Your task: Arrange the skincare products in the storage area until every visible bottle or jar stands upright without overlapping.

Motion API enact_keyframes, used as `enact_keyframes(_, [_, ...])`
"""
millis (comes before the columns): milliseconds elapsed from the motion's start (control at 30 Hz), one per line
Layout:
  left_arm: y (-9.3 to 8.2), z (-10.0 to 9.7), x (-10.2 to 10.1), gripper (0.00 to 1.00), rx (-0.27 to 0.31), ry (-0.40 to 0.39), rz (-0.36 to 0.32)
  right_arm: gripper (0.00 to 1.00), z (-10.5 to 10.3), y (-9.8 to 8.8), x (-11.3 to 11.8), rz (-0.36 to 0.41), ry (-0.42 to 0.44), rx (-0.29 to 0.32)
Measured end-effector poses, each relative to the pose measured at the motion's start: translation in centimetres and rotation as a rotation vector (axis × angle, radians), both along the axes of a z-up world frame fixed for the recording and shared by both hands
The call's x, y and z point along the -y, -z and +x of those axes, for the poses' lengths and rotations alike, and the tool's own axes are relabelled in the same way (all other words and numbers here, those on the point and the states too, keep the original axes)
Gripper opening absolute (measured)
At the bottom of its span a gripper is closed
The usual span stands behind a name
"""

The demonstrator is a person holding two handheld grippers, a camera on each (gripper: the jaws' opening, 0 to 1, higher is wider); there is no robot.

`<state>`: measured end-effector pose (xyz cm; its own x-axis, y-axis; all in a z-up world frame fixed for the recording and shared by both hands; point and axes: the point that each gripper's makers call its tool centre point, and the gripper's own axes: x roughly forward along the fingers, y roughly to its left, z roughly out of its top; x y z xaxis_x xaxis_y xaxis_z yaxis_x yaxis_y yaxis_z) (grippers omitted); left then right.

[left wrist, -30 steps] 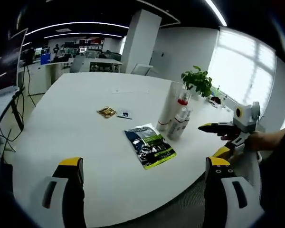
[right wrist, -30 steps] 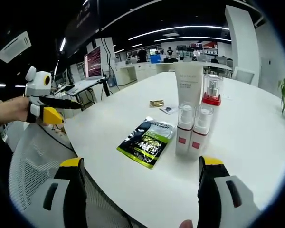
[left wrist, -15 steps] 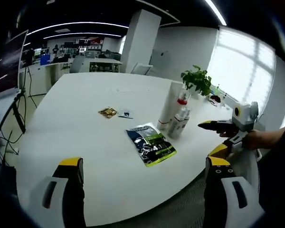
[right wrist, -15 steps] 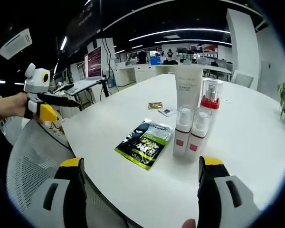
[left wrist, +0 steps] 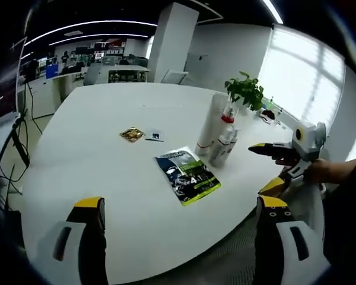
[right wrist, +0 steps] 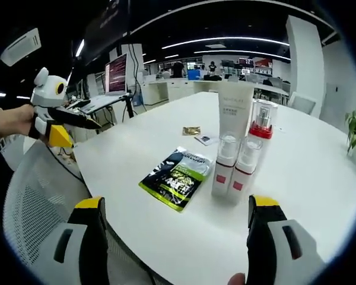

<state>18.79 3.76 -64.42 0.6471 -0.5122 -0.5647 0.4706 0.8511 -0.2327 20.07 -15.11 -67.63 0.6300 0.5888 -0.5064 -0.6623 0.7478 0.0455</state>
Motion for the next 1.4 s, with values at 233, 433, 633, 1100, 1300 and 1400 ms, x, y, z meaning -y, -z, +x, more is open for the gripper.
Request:
enact_keyframes(233, [0.1,1.5,0.8,0.96,-0.018,0.041,0.028,1.0,0.7,-0.1,0.3,-0.009,0.004,0.011])
enact_keyframes(433, [0.3,3.0,1.4,0.94,-0.032,0.063,0.04,1.0,0.5,0.0,0.4,0.002,0.011,-0.004])
enact_keyframes(633, [0.9,4.3,1.7,0.93,-0.049,0.088,0.064,1.0,0.5,0.1,0.5,-0.008,0.011,-0.006])
enact_keyframes(1100, [1.5,8.5,2.9,0.93,-0.067,0.155,0.096,1.0,0.6,0.7,0.6,-0.006,0.02,-0.033])
enact_keyframes(1300, [2.3,10.5,3.5,0.94,-0.073,0.178,0.113,1.0,0.7,0.7,0.8,-0.005,0.036,-0.038])
enact_keyframes(1400, [3.0,11.4,3.9,0.93,-0.085,0.196,0.129,1.0,0.8,0.8,1.0,-0.006,0.044,-0.042])
